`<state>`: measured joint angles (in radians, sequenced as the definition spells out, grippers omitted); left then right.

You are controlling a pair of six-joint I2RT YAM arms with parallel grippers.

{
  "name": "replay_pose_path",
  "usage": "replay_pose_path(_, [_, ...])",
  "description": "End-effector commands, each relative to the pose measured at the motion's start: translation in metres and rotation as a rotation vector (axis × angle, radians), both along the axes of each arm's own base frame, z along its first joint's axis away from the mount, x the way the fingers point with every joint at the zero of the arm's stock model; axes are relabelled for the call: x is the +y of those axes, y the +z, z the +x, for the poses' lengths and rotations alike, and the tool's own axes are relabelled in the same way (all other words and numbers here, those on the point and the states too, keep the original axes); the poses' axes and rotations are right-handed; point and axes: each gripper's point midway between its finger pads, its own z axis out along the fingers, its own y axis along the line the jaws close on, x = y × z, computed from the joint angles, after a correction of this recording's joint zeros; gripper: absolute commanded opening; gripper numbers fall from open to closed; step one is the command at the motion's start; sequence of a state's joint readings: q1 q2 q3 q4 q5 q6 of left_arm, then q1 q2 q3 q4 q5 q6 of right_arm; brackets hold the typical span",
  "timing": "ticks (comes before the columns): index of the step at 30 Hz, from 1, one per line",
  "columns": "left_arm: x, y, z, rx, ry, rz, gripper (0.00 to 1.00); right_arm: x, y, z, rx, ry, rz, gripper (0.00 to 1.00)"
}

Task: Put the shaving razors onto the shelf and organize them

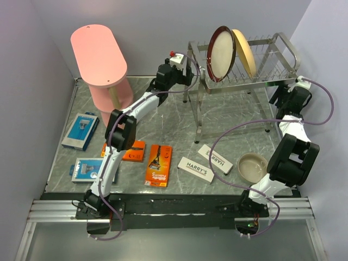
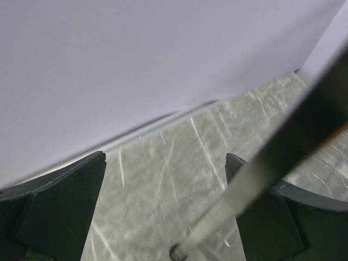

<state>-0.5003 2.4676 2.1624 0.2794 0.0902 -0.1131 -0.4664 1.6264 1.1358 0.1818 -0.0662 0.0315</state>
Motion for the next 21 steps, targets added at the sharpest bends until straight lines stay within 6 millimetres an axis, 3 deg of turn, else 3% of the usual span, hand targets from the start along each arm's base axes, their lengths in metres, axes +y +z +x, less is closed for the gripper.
replay_pose_path(1, [0.013,0.047,0.034,-0.186,0.058,-0.045,0.98,-0.036,0.010,-0.024,0.002,-0.143,-0.053,0.82])
replay_pose_path(3, [0.010,0.035,0.044,-0.213,0.081,-0.030,0.99,-0.037,0.007,-0.025,0.012,-0.145,-0.055,0.82])
replay_pose_path(5, [0.012,0.053,0.047,-0.326,0.108,-0.008,0.97,-0.036,0.004,-0.026,0.019,-0.141,-0.053,0.82])
replay_pose_path(12, [0.017,0.030,0.060,-0.472,0.121,0.058,0.97,-0.033,-0.003,-0.028,0.036,-0.130,-0.042,0.82])
replay_pose_path(16, [0.031,0.037,0.064,-0.603,0.143,0.052,0.97,-0.031,-0.002,-0.026,0.034,-0.113,-0.035,0.82])
replay_pose_path(19, [0.037,0.030,0.063,-0.614,0.146,0.079,0.97,-0.024,0.003,-0.021,0.024,-0.071,-0.024,0.84])
replay_pose_path(20, [0.042,0.068,0.051,-0.656,0.151,0.072,0.97,-0.021,0.007,-0.019,0.016,-0.053,-0.023,0.85])
replay_pose_path(21, [0.041,0.030,0.044,-0.609,0.116,0.120,0.96,-0.012,0.010,-0.017,0.006,-0.007,-0.009,0.86])
